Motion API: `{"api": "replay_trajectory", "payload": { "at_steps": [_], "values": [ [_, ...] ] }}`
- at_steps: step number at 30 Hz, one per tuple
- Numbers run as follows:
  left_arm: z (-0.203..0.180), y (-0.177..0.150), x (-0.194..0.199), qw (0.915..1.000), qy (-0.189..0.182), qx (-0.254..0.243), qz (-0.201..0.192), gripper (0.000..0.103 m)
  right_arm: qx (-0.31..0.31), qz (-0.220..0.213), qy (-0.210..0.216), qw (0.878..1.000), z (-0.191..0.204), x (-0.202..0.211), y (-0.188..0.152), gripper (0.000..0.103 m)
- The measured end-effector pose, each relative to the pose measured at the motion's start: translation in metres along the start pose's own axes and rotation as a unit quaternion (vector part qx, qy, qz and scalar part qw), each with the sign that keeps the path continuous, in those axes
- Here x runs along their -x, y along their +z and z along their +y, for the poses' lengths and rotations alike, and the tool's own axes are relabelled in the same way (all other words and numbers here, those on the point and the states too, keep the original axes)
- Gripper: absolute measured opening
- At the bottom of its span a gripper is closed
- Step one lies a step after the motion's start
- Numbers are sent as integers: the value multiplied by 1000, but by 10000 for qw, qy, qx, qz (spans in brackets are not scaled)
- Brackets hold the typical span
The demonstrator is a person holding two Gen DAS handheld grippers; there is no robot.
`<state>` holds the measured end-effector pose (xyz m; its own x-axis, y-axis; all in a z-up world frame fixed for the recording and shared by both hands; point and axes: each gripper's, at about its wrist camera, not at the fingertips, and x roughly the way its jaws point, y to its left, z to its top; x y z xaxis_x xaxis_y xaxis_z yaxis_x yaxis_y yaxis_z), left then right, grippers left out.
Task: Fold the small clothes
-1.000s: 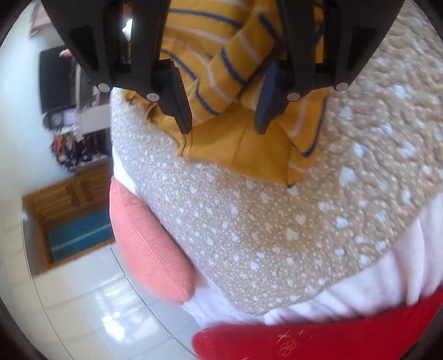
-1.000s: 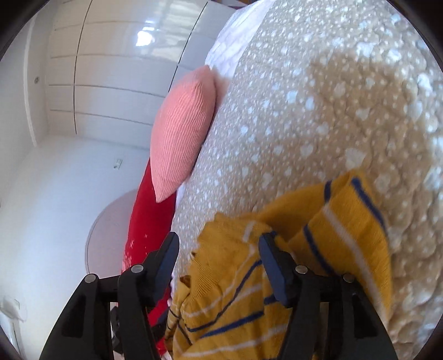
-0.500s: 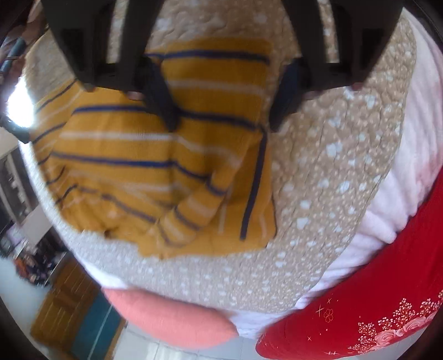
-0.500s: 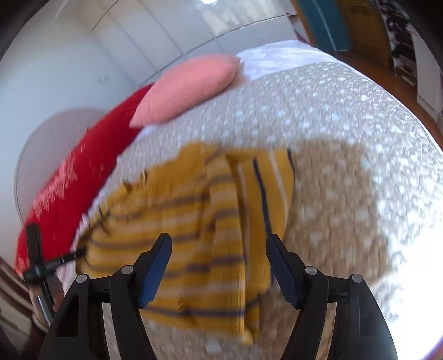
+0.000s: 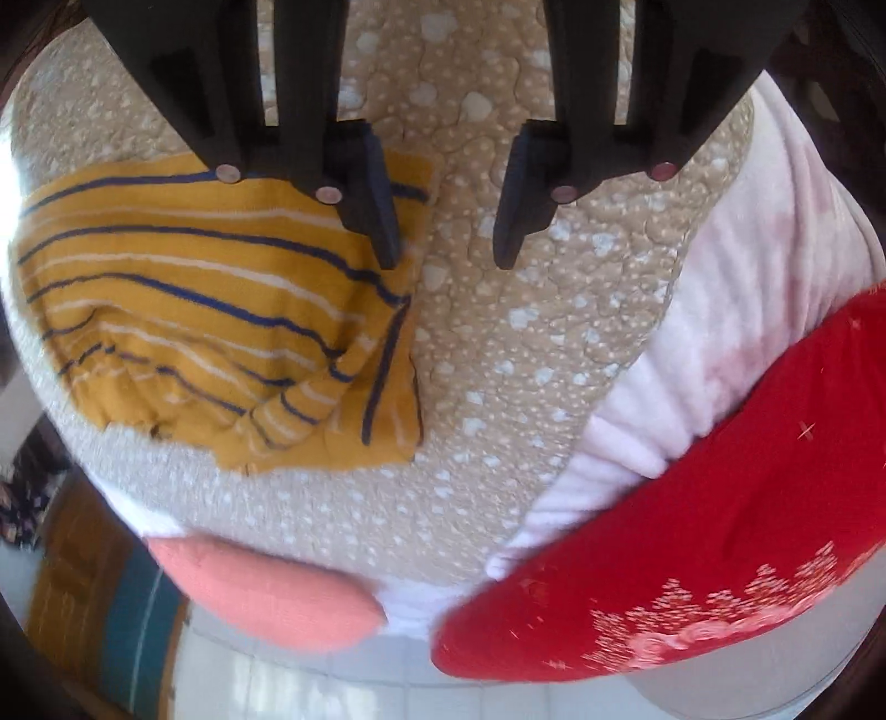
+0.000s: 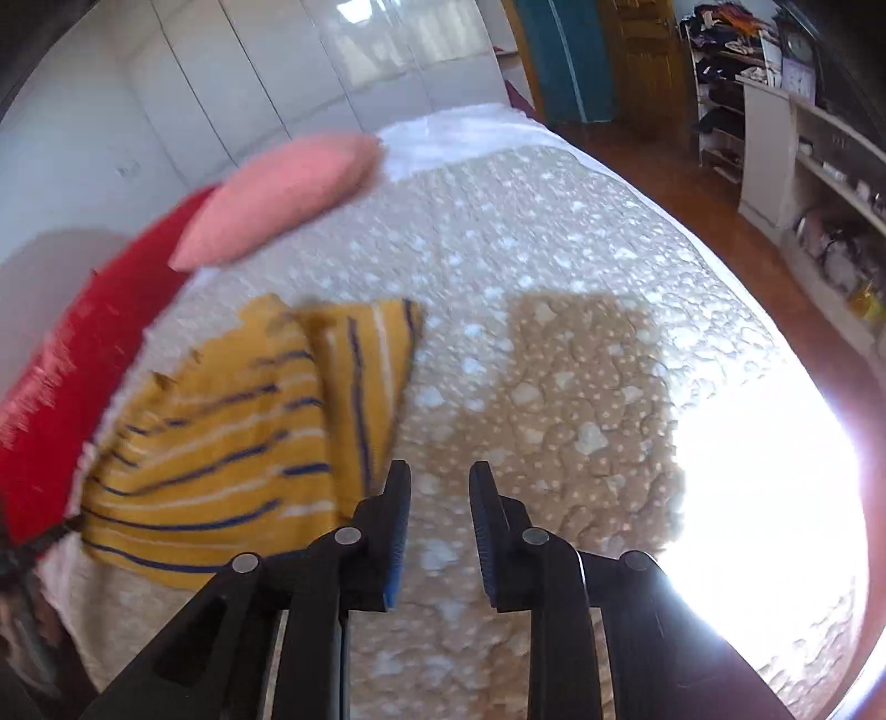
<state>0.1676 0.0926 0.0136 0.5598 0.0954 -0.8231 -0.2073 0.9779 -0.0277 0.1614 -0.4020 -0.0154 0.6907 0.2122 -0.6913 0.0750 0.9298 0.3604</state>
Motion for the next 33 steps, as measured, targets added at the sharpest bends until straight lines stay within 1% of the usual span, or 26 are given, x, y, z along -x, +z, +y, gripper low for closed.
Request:
{"api": "replay_trajectory", "payload": {
  "at_steps": [1,2,3,4,5,7,10,11,13,14,15,16,17,18,19,20,21,22,23,24,25,27,29,30,32,33],
  "values": [
    [4,-1,5,9997,-70,193,-126,46,109,-76,72,9999,8,4,2,24],
    [7,-3,10,9984,-221,449,-269,52,211,-116,136,9996,19,6,6,24],
    [8,-3,10,9967,-371,623,-352,61,316,-128,231,9992,30,4,8,24],
    [8,-4,8,9944,-542,801,-414,64,415,-101,321,9986,44,-2,12,24],
    [9,-6,3,9922,-679,950,-443,64,494,-57,378,9980,54,-10,17,24],
    [4,-11,-9,9909,-768,1010,-455,64,592,49,495,9970,75,-32,26,24],
    [-3,-19,-27,9923,-691,892,-514,64,601,277,543,9963,100,-69,39,24],
    [-4,-21,-34,9931,-666,819,-510,64,596,380,512,9962,106,-87,46,24],
    [-1,-27,-47,9944,-648,707,-452,64,549,618,307,9961,108,-123,57,24],
    [3,-30,-51,9937,-742,722,-436,64,483,775,100,9958,104,-141,64,24],
    [9,-33,-53,9912,-955,794,-464,66,385,949,-222,9945,97,-159,70,24],
    [14,-34,-52,9891,-1090,845,-508,67,250,980,-609,9930,90,-170,76,21],
    [19,-36,-51,9862,-1257,917,-566,69,105,867,-767,9932,88,-172,82,14],
    [24,-37,-51,9841,-1352,985,-593,71,8,717,-917,9932,91,-167,87,16],
    [28,-38,-52,9815,-1467,1063,-612,72,35,467,-1124,9926,101,-157,89,19],
    [31,-39,-53,9785,-1597,1145,-625,72,95,197,-1110,9936,114,-145,90,22],
    [34,-40,-54,9758,-1710,1210,-634,73,130,-17,-877,9961,127,-133,90,22],
    [35,-40,-54,9746,-1768,1224,-630,73,121,-101,-557,9983,142,-122,88,23],
    [35,-39,-53,9737,-1826,1218,-617,73,116,-75,-256,9996,157,-116,84,24],
    [36,-39,-52,9729,-1871,1214,-601,73,160,33,60,9998,173,-114,79,24],
    [37,-39,-51,9721,-1922,1215,-579,73,292,235,382,9986,193,-117,72,24],
    [42,-39,-47,9686,-2071,1243,-580,73,715,669,815,9919,233,-130,54,24],
    [55,-41,-40,9660,-2103,1339,-692,73,1219,970,966,9831,274,-150,35,24],
    [61,-41,-38,9646,-2114,1395,-735,73,1508,1125,928,9777,297,-164,25,24],
    [77,-41,-36,9599,-2157,1609,-790,74,1925,1446,756,9676,331,-193,6,24],
    [84,-42,-37,9579,-2167,1714,-786,74,2130,1454,557,9646,351,-207,-1,24]
  ]
}}
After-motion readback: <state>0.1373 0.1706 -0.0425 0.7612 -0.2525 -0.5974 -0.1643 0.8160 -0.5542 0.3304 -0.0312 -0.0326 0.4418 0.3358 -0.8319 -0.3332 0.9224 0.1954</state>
